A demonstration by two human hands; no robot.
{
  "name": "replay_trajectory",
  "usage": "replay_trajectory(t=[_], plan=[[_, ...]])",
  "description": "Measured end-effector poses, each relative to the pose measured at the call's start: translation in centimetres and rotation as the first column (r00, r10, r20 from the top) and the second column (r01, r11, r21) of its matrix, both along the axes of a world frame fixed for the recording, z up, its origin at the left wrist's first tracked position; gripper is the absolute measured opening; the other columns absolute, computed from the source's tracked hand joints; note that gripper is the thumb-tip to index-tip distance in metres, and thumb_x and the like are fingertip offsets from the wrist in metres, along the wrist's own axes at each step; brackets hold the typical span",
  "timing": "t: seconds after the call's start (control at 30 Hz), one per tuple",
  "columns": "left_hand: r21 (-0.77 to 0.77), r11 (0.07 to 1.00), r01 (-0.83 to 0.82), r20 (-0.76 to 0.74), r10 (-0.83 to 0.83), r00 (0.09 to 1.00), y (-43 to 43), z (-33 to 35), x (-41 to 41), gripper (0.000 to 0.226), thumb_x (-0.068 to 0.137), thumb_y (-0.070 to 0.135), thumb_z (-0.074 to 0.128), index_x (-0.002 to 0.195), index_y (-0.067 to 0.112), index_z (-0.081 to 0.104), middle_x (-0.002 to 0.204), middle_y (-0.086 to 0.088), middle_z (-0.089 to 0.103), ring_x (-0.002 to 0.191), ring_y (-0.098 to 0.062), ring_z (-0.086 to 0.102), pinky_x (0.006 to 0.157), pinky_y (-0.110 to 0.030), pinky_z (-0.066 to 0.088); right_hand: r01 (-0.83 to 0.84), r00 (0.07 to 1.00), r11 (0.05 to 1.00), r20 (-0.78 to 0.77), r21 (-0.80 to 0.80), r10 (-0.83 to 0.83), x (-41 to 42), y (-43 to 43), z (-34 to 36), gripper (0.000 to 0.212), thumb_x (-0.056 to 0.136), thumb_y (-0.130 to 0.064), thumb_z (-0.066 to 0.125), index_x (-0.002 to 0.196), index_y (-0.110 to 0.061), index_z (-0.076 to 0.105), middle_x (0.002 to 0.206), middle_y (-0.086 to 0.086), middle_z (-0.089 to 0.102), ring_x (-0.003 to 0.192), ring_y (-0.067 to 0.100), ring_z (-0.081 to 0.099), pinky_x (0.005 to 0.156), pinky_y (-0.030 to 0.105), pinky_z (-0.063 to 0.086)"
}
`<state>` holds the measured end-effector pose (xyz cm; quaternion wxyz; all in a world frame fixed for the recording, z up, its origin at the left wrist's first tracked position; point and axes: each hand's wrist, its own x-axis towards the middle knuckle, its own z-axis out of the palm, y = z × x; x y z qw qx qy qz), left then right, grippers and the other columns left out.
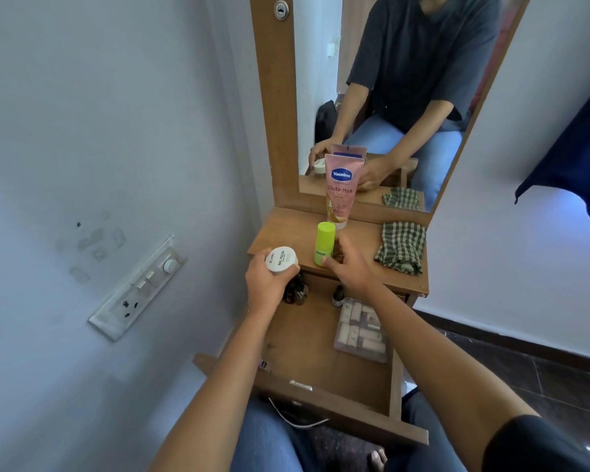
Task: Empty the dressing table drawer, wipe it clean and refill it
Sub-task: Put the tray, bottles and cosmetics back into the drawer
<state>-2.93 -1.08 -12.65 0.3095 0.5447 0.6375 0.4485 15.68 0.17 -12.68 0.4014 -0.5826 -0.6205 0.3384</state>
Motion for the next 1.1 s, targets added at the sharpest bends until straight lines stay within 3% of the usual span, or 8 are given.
replay_trajectory(t=[0.13,0.23,0.33,0.5,0.63,0.77,0.97,1.1], plan=[[0.014,1.000,0.000,-0.022,0.001,1.000,-2.0,-0.2,-0.9,0.068,0.063,0.033,0.084,0.122,0.014,0.056,0.113,-0.001,0.061,0.102,-0.017,0.057,0.085,-0.035,0.052,0.036,0.997,0.999,-0.062,-0.011,-0.036,-0.7,-2.9,0.0,0.039,0.090,-0.012,0.062,0.125,-0.011,0.045,0.111,0.000,0.057,0.103,0.015,0.054,0.085,0.023,0.045],[0.031,1.000,-0.002,-0.053,0.003,0.999,-3.2,0.0,-1.6,0.065,0.064,0.027,0.085,0.120,0.012,0.056,0.108,0.001,0.060,0.097,-0.013,0.055,0.079,-0.026,0.047,0.086,0.990,0.996,-0.112,-0.038,-0.090,-1.8,-5.3,-0.3,0.050,0.092,-0.009,0.059,0.137,-0.012,0.038,0.122,-0.005,0.051,0.113,0.008,0.046,0.096,0.025,0.037],[0.051,0.999,-0.017,-0.079,0.021,0.997,-4.1,0.1,-2.5,0.066,0.065,0.026,0.085,0.122,0.012,0.055,0.108,0.001,0.059,0.097,-0.011,0.052,0.078,-0.021,0.040,0.112,0.987,0.989,-0.105,-0.097,-0.122,-2.9,-7.5,-1.8,0.054,0.092,-0.003,0.055,0.141,-0.012,0.033,0.123,-0.003,0.051,0.112,0.009,0.046,0.097,0.026,0.036],[0.069,0.998,-0.015,-0.131,0.024,0.991,-4.7,-0.3,-3.6,0.072,0.064,0.029,0.084,0.126,0.013,0.052,0.116,-0.003,0.059,0.108,-0.021,0.053,0.091,-0.037,0.048,0.194,0.981,0.949,0.047,-0.250,-0.188,-4.6,-8.9,-4.8,0.037,0.086,0.006,0.047,0.120,-0.005,0.037,0.104,0.009,0.051,0.098,0.026,0.052,0.077,0.031,0.039],[0.066,0.998,0.004,-0.161,0.006,0.987,-5.0,-0.9,-4.0,0.072,0.063,0.033,0.083,0.126,0.016,0.052,0.116,-0.001,0.059,0.108,-0.020,0.054,0.090,-0.040,0.049,0.248,0.952,0.917,0.254,-0.312,-0.171,-6.0,-8.7,-7.1,0.048,0.083,0.003,0.051,0.127,-0.004,0.034,0.119,0.018,0.052,0.111,0.034,0.051,0.089,0.043,0.046],[0.065,0.998,0.006,-0.166,0.005,0.986,-4.9,-1.3,-4.1,0.070,0.065,0.033,0.083,0.126,0.016,0.051,0.116,-0.001,0.059,0.109,-0.020,0.053,0.091,-0.040,0.049,0.240,0.922,0.926,0.366,-0.292,-0.124,-6.9,-8.0,-8.3,0.050,0.084,0.000,0.052,0.130,-0.002,0.032,0.131,0.020,0.046,0.120,0.036,0.043,0.097,0.042,0.039],[0.079,0.996,0.031,-0.211,-0.014,0.977,-4.6,-2.1,-4.1,0.073,0.067,0.032,0.083,0.130,0.016,0.048,0.122,-0.002,0.056,0.113,-0.020,0.050,0.093,-0.038,0.048,0.253,0.932,0.931,0.326,-0.264,-0.161,-7.0,-7.0,-9.0,0.055,0.082,0.008,0.048,0.133,0.001,0.031,0.134,0.023,0.043,0.125,0.037,0.041,0.103,0.040,0.035],[0.093,0.995,0.043,-0.231,-0.020,0.973,-4.4,-2.4,-4.0,0.073,0.067,0.031,0.083,0.129,0.015,0.049,0.122,-0.003,0.056,0.113,-0.021,0.050,0.093,-0.036,0.047,0.264,0.936,0.929,0.301,-0.258,-0.183,-6.8,-7.1,-9.4,0.055,0.078,0.005,0.057,0.128,0.002,0.034,0.129,0.022,0.043,0.121,0.037,0.041,0.102,0.041,0.036]])
